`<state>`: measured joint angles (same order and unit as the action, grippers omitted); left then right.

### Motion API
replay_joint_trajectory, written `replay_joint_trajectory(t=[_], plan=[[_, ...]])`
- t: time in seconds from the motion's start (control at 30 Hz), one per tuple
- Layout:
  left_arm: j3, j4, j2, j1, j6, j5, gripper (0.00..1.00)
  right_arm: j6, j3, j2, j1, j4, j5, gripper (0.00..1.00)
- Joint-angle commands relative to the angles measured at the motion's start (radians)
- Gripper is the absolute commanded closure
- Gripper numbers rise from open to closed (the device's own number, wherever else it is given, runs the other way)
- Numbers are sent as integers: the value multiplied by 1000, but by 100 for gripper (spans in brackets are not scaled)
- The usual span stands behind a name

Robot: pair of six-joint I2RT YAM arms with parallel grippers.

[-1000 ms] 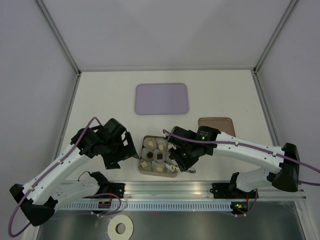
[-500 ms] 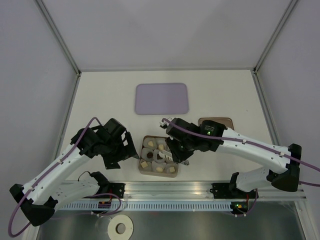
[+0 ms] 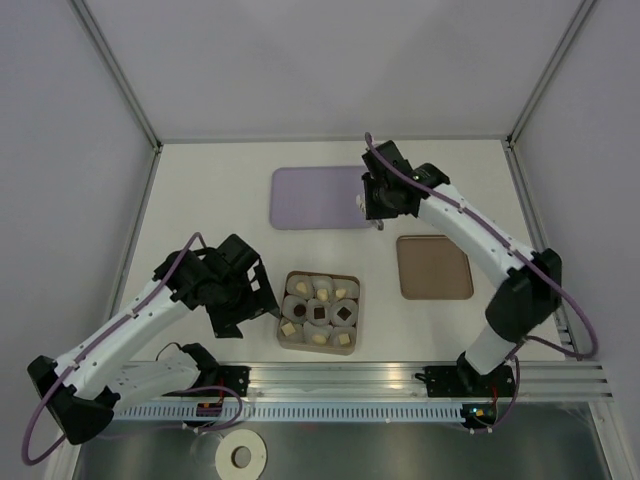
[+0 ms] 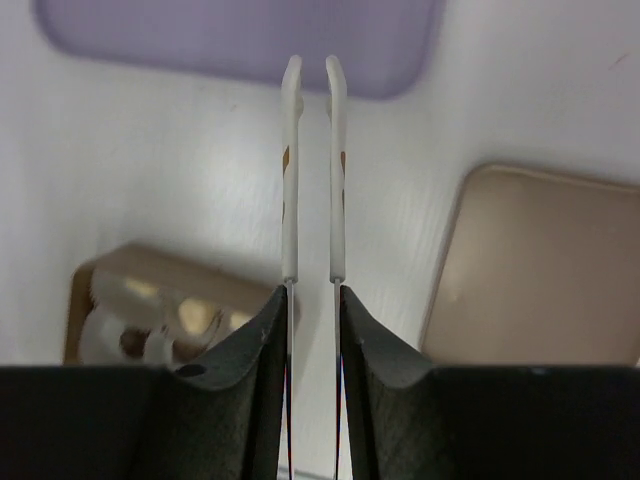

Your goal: Pack the chocolate

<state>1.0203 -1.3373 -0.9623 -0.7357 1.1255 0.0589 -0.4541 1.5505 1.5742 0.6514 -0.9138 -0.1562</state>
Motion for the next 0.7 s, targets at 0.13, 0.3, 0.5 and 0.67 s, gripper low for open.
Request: replay_joint_trajectory(t=[0.13, 0.3, 0.5, 0.67], plan=[[-26, 43, -79, -4, 46, 50, 0, 101, 298, 494, -274, 171, -121, 70], [-22, 72, -111, -2, 46, 42, 0, 152, 468, 684, -354, 199, -145, 64], [-25, 75, -127, -2, 54, 47, 0, 206, 458, 731, -394, 193, -97, 54], [-23, 73, -128, -2, 53, 58, 0, 242, 303, 624, -397, 282, -77, 12]])
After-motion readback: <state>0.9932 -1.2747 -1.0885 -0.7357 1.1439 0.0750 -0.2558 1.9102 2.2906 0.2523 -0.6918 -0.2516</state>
